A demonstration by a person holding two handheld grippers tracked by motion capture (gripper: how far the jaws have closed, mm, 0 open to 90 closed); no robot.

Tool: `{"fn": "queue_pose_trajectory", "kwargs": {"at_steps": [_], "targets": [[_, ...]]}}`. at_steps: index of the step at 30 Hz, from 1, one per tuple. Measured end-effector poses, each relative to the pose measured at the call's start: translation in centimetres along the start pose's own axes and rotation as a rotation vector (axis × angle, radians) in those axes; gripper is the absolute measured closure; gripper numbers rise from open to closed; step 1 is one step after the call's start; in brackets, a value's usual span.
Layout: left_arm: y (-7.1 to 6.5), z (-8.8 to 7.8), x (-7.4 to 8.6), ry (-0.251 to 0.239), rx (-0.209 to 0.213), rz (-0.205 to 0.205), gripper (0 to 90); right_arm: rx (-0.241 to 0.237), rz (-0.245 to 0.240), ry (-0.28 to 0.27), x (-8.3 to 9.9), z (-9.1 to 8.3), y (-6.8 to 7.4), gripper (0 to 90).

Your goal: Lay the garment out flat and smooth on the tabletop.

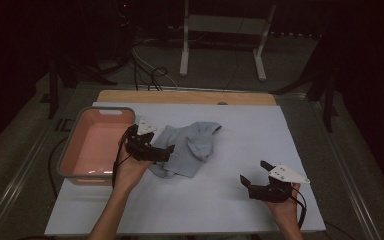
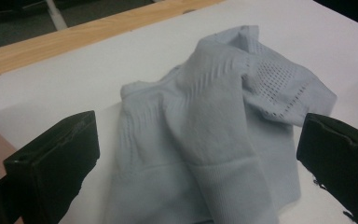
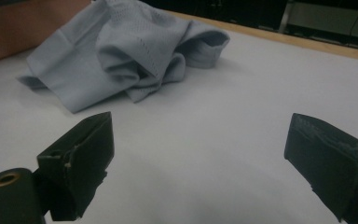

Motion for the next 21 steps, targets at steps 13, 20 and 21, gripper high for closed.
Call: {"fn": "queue_pose_trajectory", "kwargs": {"at_steps": [13,20,21], "targets": [[-0.4,0.0,1.4,-0.009,-0.008,0.022,0.2,-0.056,-0.038,-0.026,-2.1,1.4,1.9,8.7],[-0.6,0.0,1.6,-0.018,0.0,0.026,0.2,-0.066,-0.019,0.03,-3.1,2.7,2.7,8.6],[-0.7,0.0,1.6,-0.022,0.0,0.025,0.2,-0.074,-0.017,0.033,-3.2,2.9,2.8,8.6]]}}
Point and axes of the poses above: each handheld gripper's, and its own axes: z roughly forward along the jaws, x roughly out of its underside, y roughly to its left, the point moved 2 cm from there along z, roughly forward along the jaws, and after that the axes turned 13 degrees about y, right-handed, at the moved point
